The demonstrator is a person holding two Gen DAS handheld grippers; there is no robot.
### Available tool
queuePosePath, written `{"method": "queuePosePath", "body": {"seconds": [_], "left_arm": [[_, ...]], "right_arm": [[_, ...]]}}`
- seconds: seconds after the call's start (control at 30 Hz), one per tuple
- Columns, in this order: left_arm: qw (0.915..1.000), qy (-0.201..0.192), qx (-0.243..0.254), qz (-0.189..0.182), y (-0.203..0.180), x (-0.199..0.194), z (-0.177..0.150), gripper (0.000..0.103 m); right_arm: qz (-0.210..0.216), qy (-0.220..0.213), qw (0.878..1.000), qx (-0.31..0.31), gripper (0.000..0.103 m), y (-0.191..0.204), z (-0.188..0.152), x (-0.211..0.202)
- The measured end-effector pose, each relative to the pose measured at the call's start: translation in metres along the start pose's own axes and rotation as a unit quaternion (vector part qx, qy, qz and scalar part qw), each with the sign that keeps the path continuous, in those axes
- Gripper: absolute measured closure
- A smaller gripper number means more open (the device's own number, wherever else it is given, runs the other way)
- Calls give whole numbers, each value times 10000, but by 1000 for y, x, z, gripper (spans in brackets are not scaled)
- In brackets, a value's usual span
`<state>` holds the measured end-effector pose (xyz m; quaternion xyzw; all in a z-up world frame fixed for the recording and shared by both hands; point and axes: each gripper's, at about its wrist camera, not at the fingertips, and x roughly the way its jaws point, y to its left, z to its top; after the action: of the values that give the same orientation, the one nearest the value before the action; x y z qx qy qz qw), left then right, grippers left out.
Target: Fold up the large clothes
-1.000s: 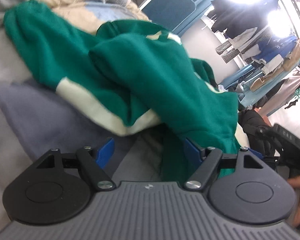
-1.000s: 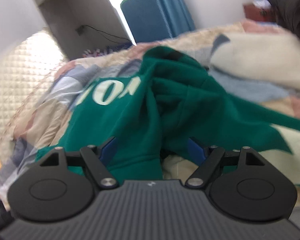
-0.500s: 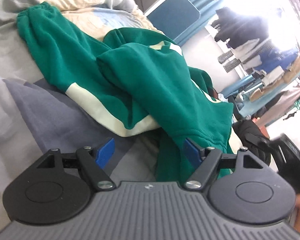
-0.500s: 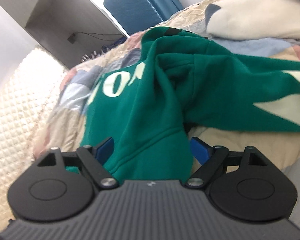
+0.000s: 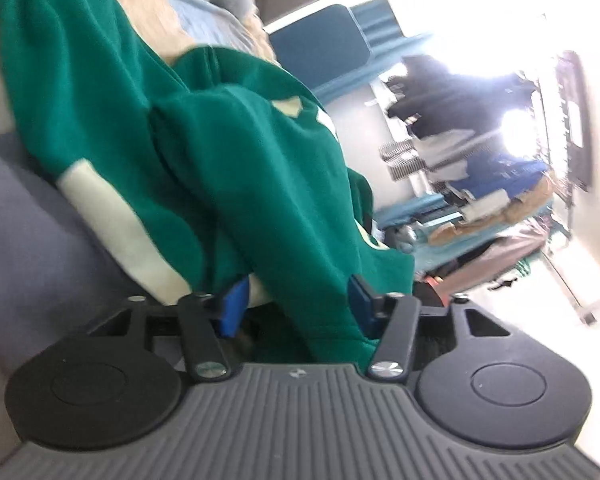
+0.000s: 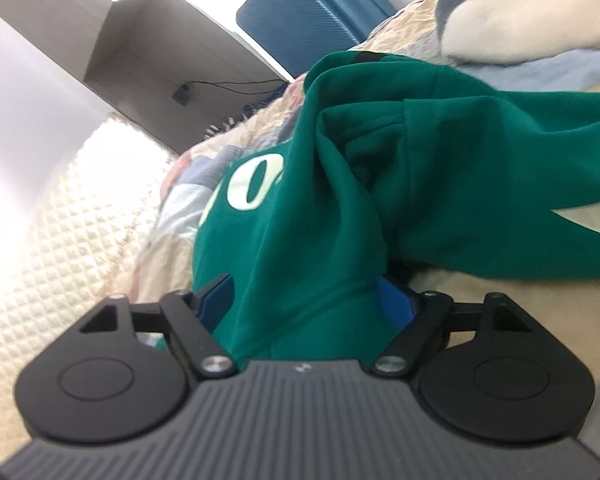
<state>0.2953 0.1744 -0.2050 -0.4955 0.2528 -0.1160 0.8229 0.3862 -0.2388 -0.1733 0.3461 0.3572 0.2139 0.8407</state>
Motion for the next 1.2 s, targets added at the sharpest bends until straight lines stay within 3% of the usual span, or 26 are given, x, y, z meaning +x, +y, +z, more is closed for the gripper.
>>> {"method": "queuePosePath", "body": {"seconds": [0.1,0.17,0.23,0.3,0.37,0.57,0.77,0.93,1.07,1.17,1.2], "left_arm": [[9999,112,9,-15,7,14,-4,54],[9998,134,-78,-145,10,21,-3,54],[9997,118,-93,-191,11,27,-3,68],[9997,65,16,-218,8,27,-4,82],[9995,-29,196,-259,1,22,-6,91],[9951,-366,604,-686,-38,-17,-9,95],[9869,-448,1190,-994,-87,-77,-32,96],[9807,-376,1467,-1236,-112,-128,-67,96],[9830,-205,1418,-1151,-112,-143,-99,96],[9897,-7,1076,-945,-99,-133,-111,94],[9917,59,971,-841,-94,-130,-113,84]], "right_arm": [[76,71,9999,6,35,-5,3,23],[70,160,9997,-160,36,-3,5,36],[97,229,9991,-338,55,-1,5,44],[105,282,9982,-514,83,1,5,46],[167,190,9974,-670,87,5,4,39],[643,-217,9822,-1751,90,39,-2,-23],[1208,-552,9718,-1951,91,66,-19,-98],[1457,-661,9726,-1687,91,63,-37,-159],[1263,-575,9804,-1400,91,45,-66,-192],[936,-409,9886,-1106,90,22,-74,-185],[865,-378,9906,-989,89,17,-74,-183]]}}
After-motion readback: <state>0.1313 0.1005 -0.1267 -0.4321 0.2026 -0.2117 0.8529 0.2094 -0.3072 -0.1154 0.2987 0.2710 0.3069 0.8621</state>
